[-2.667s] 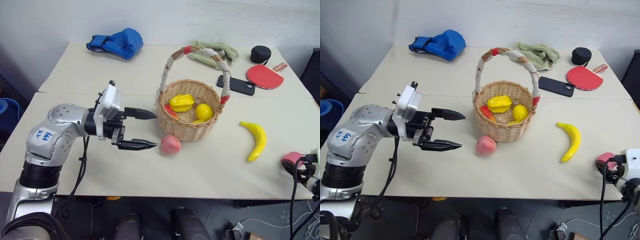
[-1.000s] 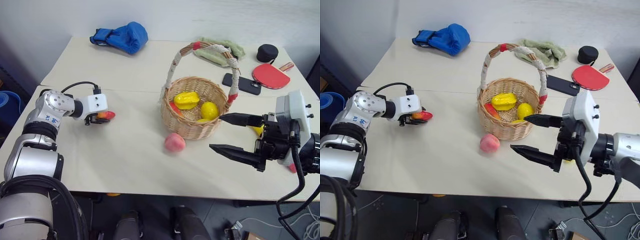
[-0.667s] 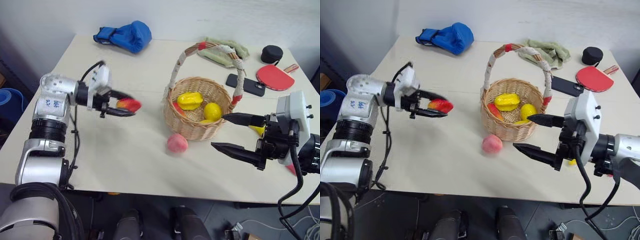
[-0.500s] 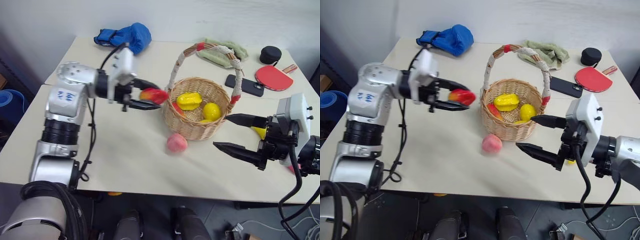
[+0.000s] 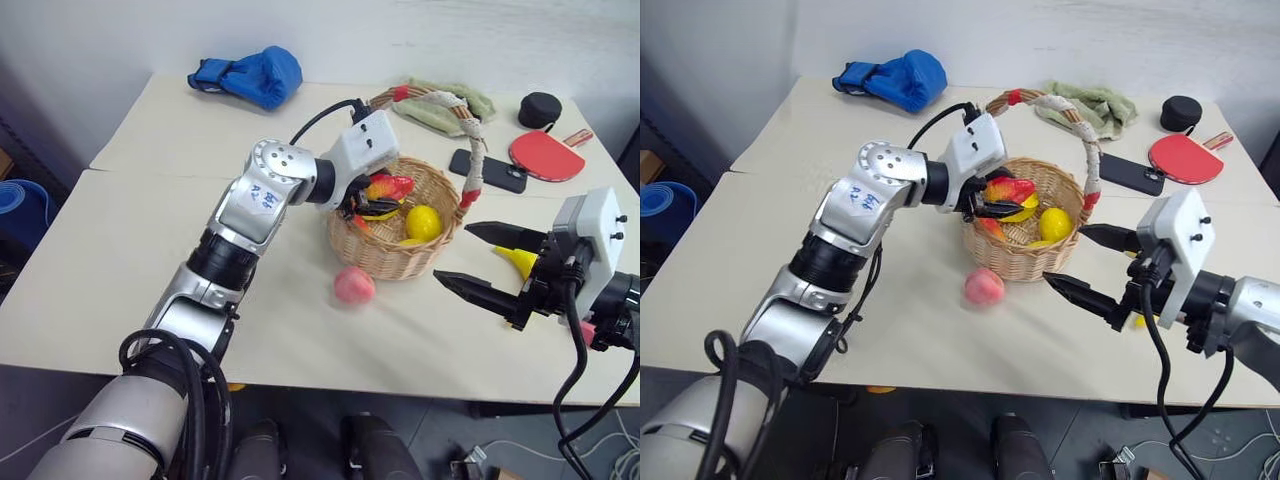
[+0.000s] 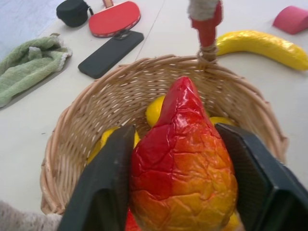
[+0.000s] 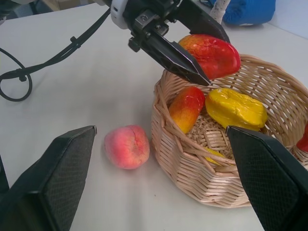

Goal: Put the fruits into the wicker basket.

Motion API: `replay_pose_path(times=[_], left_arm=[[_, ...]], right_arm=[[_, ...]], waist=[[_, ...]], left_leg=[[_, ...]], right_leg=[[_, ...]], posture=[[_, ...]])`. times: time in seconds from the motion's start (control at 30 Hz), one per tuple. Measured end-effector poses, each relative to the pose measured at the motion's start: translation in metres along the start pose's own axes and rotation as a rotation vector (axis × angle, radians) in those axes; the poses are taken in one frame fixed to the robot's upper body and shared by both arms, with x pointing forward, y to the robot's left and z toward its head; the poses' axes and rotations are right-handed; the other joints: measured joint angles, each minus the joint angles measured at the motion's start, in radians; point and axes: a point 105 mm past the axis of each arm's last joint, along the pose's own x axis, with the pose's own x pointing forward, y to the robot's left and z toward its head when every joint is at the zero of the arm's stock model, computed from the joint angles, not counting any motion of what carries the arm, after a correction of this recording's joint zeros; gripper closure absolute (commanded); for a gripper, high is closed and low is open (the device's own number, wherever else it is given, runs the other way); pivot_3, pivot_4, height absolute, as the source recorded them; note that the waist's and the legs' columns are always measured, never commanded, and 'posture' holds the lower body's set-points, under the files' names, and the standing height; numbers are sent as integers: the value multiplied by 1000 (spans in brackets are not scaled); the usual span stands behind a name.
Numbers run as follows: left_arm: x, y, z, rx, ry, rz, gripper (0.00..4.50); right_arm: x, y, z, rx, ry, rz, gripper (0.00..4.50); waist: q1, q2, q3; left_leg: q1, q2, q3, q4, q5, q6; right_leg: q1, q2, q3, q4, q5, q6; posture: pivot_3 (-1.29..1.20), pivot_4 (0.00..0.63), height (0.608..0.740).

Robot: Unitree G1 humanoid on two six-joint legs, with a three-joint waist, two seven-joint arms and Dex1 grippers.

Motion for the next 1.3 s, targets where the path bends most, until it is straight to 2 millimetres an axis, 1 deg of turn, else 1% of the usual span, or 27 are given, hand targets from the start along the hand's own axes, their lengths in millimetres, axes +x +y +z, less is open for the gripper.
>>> replay_pose_path(times=[0.07, 0.1, 0.23, 0.27, 0.33, 0.37, 0.43, 0.5, 0.53, 0.6, 0.67, 0.73, 0.87, 0.97, 1.0, 1.17, 1.23, 1.3], left_arm=[[0, 3, -5, -22, 1, 4, 119], [-2, 5, -6, -36, -4, 9, 33], [-16, 13, -1, -79, -67, 4, 33], [-24, 13, 1, -84, -110, -15, 33], [-47, 8, 4, -63, -195, -63, 33], [-64, 2, 0, -48, -220, -95, 33], [-90, -9, -17, -46, -201, -136, 33], [-110, -27, -43, -42, -106, -187, 33], [-115, -37, -58, -52, -51, -217, 33], [-118, -51, -74, -64, 7, -254, 33], [-113, -62, -83, -64, 39, -278, 33], [-104, -70, -86, -65, 40, -283, 33], [-76, -77, -83, -93, -14, -261, 33], [-56, -89, -91, -135, 1, -302, 33], [-49, -90, -92, -142, 9, -304, 33], [-12, -78, -93, -112, 63, -257, 33], [1, -77, -100, -140, 76, -248, 33], [12, -83, -103, -157, 78, -275, 33]], right_arm=[[0, -1, -2, -5, 11, -14, 0], [-1, -2, -3, -6, 15, -18, 0], [0, -2, -4, -2, 15, -22, 0], [1, -1, -4, -1, 10, -19, 0], [3, 2, -3, -3, 3, -10, 0], [5, 3, -3, 1, 1, -2, 0], [7, 6, -5, 12, 6, 11, 0], [10, 8, -6, 17, 6, 34, 0], [12, 9, -6, 23, 8, 52, 0], [15, 10, -4, 30, 0, 80, 0], [18, 10, -4, 43, -3, 97, 0], [21, 10, -6, 59, 3, 115, 0], [23, 9, -16, 95, 37, 118, 0], [22, 7, -21, 100, 55, 102, 0], [20, 6, -23, 101, 62, 90, 0], [1, 7, -37, 120, 128, 32, 0], [-5, 11, -34, 114, 135, 22, 0], [-5, 16, -28, 92, 122, 31, 0]], waist=[[-2, 0, 0], [-2, 0, 0], [0, 0, 0], [-2, 0, 0], [-8, 1, 0], [-12, 2, 0], [-11, 2, 0], [-8, 2, 0], [-6, 2, 0], [1, 2, 0], [12, 2, 0], [19, 2, 0], [26, 2, 0], [21, 2, 0], [21, 2, 0], [24, 2, -1], [24, 2, -1], [17, 2, -1]], left_leg=[[0, 0, 0, 0, 0, 0], [0, 0, 0, 0, 0, 0], [0, 0, 0, 0, 0, 0], [0, 0, 0, 0, 0, 0], [2, 1, 1, -2, 0, -1], [5, 1, 2, -3, -1, -2], [8, 2, 2, -5, 0, -4], [12, 1, 2, -8, 0, -5], [14, 1, 2, -9, 0, -5], [13, 0, 1, -10, 1, -2], [13, -1, 1, -10, 1, -1], [14, -1, 1, -10, -1, 2], [13, -2, 1, -9, -2, 3], [14, -1, 1, -10, -2, 3], [14, -1, 1, -10, -1, 3], [14, -2, 1, -10, -1, 3], [14, -2, 1, -10, -1, 3], [15, -1, 1, -10, -1, 3]], right_leg=[[0, 0, 0, 0, 0, 0], [0, 0, 0, 0, 0, 0], [0, 0, 0, 0, 0, 0], [0, 0, 0, 0, 0, 0], [0, -1, 0, 2, 0, 0], [0, -1, 0, 5, 0, 0], [1, -1, 0, 8, 0, 0], [4, -1, 0, 7, -1, -1], [6, -1, 0, 5, -1, -2], [8, -2, 0, -1, -1, -3], [12, -2, -1, -6, -2, -3], [14, -3, 0, -8, -2, -3], [15, -4, 0, -10, -1, -2], [15, -3, 0, -9, -1, -2], [15, -2, 0, -9, -1, -2], [15, -2, 0, -10, -1, -2], [15, -2, 0, -10, -1, -2], [15, -2, 1, -9, -1, -2]], posture=[[0, 150, 740], [0, 150, 740], [0, 150, 740], [0, 150, 740], [0, 150, 740], [0, 150, 740], [0, 150, 740], [0, 150, 740], [0, 150, 740], [0, 150, 740], [0, 150, 740], [0, 150, 740], [0, 150, 740], [0, 150, 740], [0, 150, 740], [0, 150, 740], [0, 150, 740], [0, 150, 740]])
